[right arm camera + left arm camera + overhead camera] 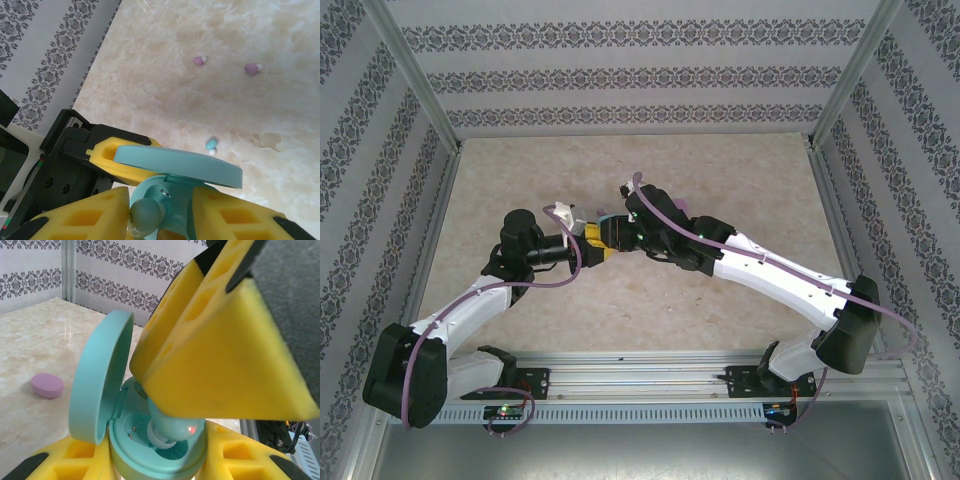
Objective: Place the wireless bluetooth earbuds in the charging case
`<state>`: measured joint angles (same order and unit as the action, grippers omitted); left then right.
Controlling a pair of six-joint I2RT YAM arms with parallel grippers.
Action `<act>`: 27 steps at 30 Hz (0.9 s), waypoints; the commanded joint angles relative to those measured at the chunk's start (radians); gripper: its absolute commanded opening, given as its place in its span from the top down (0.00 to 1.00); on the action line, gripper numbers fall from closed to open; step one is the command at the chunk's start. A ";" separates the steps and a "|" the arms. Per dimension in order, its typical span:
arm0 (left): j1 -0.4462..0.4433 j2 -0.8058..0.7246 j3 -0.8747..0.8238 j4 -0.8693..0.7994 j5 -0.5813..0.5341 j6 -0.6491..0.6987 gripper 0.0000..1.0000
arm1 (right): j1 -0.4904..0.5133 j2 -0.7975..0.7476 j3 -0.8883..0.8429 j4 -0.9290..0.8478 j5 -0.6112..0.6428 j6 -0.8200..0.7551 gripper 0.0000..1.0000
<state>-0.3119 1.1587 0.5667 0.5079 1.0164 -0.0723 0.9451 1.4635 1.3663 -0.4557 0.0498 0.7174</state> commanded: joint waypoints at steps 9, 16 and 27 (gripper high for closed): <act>-0.021 -0.036 0.018 -0.057 0.025 0.092 0.90 | 0.001 0.027 0.056 -0.069 0.020 -0.036 0.60; -0.031 -0.027 0.029 -0.092 0.021 0.123 0.90 | 0.001 0.036 0.069 -0.069 0.002 -0.042 0.59; -0.046 -0.031 0.028 -0.138 0.016 0.160 0.90 | 0.000 0.040 0.066 -0.072 -0.004 -0.048 0.61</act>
<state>-0.3286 1.1439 0.5678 0.4023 0.9997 0.0444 0.9451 1.4948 1.4055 -0.5362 0.0406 0.6960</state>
